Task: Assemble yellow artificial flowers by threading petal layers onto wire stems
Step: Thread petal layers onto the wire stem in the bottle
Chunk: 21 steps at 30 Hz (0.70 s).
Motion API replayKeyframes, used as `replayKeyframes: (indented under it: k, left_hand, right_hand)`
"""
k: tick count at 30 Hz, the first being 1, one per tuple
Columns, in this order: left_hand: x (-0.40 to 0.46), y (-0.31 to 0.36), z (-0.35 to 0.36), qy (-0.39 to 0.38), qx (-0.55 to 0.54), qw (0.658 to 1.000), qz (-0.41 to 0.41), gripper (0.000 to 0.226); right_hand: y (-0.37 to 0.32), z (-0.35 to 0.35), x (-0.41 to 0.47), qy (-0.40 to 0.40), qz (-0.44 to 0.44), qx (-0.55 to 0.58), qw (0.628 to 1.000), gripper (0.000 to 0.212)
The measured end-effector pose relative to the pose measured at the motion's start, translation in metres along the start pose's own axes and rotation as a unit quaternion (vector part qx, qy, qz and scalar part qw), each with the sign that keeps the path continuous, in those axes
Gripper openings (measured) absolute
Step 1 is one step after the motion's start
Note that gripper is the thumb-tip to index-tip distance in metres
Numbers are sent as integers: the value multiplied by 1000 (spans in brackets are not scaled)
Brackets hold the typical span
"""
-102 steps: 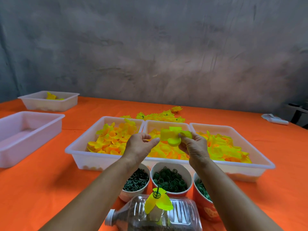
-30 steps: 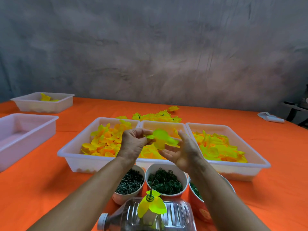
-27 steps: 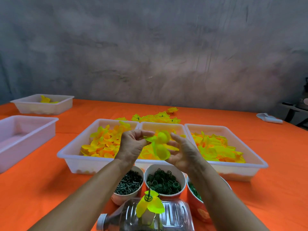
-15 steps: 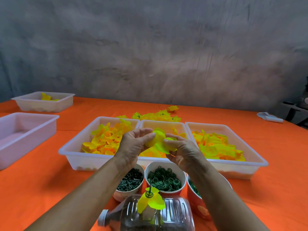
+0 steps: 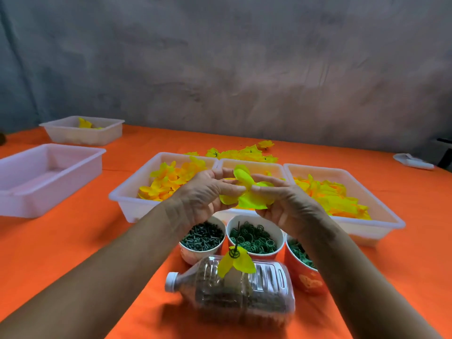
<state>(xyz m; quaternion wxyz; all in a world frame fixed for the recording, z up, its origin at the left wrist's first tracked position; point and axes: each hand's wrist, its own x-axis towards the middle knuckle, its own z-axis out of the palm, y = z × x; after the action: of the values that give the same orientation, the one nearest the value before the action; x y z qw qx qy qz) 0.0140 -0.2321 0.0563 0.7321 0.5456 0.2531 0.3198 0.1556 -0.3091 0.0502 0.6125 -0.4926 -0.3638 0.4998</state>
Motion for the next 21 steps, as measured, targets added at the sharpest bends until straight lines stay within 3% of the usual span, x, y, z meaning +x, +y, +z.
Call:
replayKeyframes:
  k: [11, 15, 21]
  left_hand:
    - [-20, 3, -7, -41, 75, 996, -17, 39]
    - [-24, 4, -10, -53, 86, 995, -22, 27]
    - [-29, 7, -12, -47, 113, 992, -43, 32]
  right_hand:
    - [3, 6, -26, -30, 2, -3, 1000, 42]
    - [2, 9, -29, -23, 1, -16, 1000, 46]
    - [2, 14, -30, -10, -5, -22, 1000, 48]
